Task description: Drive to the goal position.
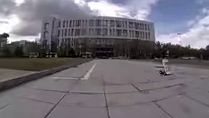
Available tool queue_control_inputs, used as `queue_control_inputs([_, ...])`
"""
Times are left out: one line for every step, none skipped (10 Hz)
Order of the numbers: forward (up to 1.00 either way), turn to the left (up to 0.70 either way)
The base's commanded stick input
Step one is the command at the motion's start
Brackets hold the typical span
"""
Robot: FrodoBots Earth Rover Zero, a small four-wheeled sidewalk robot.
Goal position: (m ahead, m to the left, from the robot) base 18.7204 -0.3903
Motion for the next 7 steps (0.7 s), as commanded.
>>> queue_control_inputs([0.7, 0.01])
queue_control_inputs([0.7, 0.01])
queue_control_inputs([0.7, 0.01])
queue_control_inputs([0.7, 0.01])
queue_control_inputs([0.7, 0.01])
queue_control_inputs([0.7, 0.01])
queue_control_inputs([0.7, 0.01])
